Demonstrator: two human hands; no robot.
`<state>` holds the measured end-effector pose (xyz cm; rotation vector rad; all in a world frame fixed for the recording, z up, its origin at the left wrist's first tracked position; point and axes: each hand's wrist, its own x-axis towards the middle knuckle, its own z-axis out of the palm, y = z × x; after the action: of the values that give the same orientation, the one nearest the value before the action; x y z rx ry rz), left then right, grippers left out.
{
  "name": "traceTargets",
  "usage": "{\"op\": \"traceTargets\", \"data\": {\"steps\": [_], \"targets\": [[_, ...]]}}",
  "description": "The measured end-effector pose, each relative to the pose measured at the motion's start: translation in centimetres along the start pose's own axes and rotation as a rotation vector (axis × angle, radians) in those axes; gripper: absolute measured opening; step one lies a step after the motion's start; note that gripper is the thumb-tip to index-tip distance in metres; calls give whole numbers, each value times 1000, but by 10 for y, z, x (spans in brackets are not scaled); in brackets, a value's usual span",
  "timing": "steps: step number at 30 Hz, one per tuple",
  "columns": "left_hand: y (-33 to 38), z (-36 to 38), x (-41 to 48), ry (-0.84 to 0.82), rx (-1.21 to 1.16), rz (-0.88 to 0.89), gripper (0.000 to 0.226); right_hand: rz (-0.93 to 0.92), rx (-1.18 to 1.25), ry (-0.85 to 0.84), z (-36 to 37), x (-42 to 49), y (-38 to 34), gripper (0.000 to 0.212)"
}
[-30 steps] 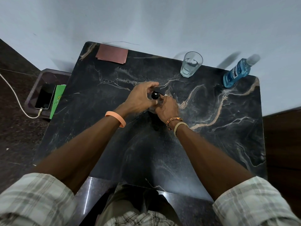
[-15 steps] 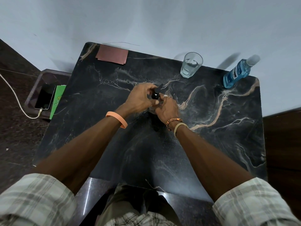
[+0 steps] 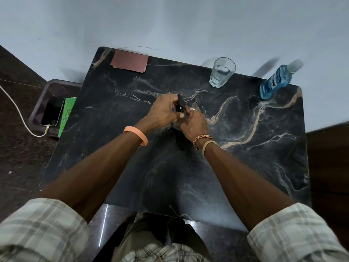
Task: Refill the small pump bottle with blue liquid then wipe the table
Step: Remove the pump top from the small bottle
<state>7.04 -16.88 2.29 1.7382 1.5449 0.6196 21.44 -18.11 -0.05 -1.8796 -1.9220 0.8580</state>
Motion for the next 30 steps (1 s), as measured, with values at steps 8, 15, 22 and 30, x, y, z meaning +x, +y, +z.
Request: {"op": "traceTargets", "data": {"steps": [8, 15, 22, 30], "targets": [[-5, 6, -3, 36, -61, -13, 37, -11, -36, -7, 0, 1, 0, 24], [-4, 5, -3, 31, -145, -74, 43, -2, -64, -16, -1, 0, -1, 28], [-2, 2, -4, 75, -151, -99, 36, -19, -83, -28, -4, 1, -1, 42], [14, -11, -9, 138, -183, -84, 43, -137, -16, 104, -20, -8, -15, 62]]}}
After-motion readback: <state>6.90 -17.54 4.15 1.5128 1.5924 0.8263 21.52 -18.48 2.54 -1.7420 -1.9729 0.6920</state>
